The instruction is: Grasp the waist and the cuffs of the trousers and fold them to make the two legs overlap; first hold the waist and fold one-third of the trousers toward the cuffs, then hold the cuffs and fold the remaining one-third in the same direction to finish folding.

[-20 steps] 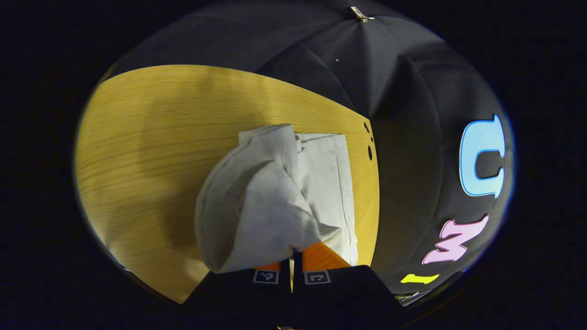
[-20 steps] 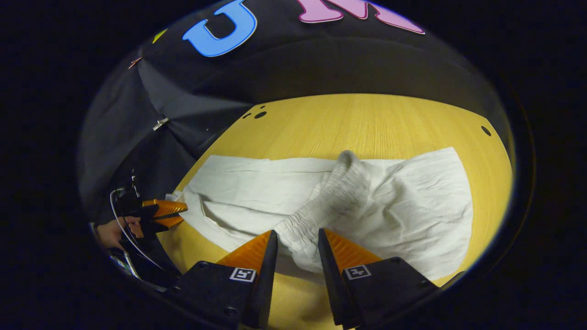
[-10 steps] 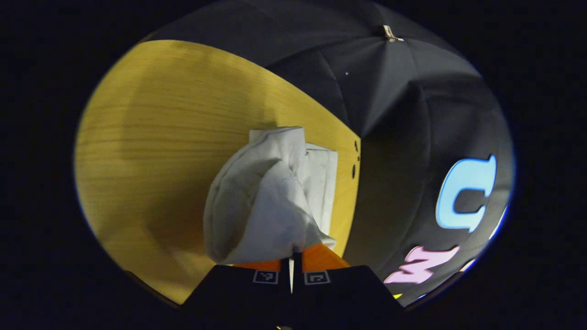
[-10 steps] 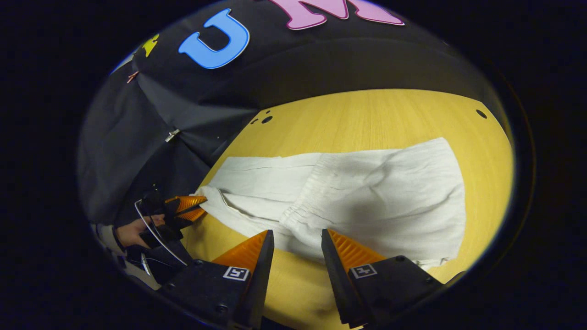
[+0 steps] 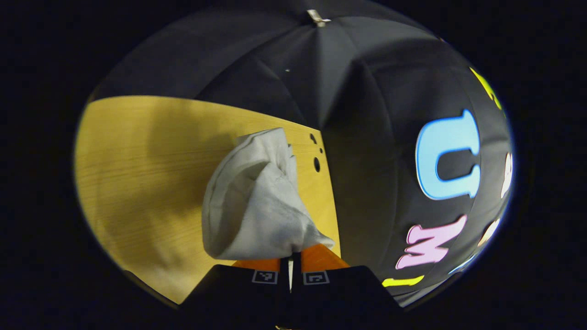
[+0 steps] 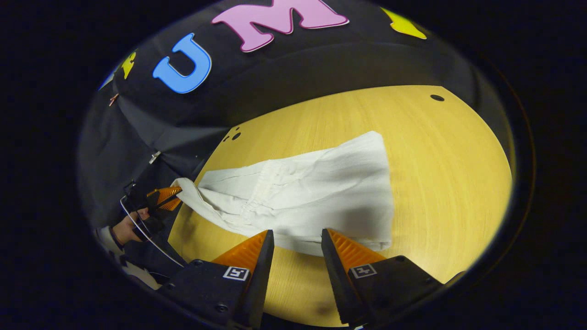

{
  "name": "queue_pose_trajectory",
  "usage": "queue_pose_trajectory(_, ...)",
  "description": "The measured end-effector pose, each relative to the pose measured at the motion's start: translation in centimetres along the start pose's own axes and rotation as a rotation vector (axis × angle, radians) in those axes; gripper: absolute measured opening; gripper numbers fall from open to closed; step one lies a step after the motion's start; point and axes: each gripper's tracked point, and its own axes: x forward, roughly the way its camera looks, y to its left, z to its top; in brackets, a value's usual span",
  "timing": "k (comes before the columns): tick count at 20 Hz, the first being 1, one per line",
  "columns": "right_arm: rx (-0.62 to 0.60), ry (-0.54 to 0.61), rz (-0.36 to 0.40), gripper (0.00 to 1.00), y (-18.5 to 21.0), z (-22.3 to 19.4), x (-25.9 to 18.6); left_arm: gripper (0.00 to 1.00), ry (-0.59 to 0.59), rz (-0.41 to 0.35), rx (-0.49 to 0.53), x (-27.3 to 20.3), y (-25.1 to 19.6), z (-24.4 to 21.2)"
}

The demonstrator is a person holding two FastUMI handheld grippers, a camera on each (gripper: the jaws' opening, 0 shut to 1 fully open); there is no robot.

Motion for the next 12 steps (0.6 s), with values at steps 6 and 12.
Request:
queue_pose_trajectory(6, 0.088, -0.041, -0.065, 0.65, -4.7, -0.8, -3.8, 0.06, 0.012, -0.077, 0.219, -1.4, -1.6, 1.8)
queue_pose_trajectory(12, 0.141, -0.068, -0.102, 0.65, -8.6, -1.7, -6.7, 0.06, 0.080, -0.178, 0.505, -5.3, -2.3, 0.8)
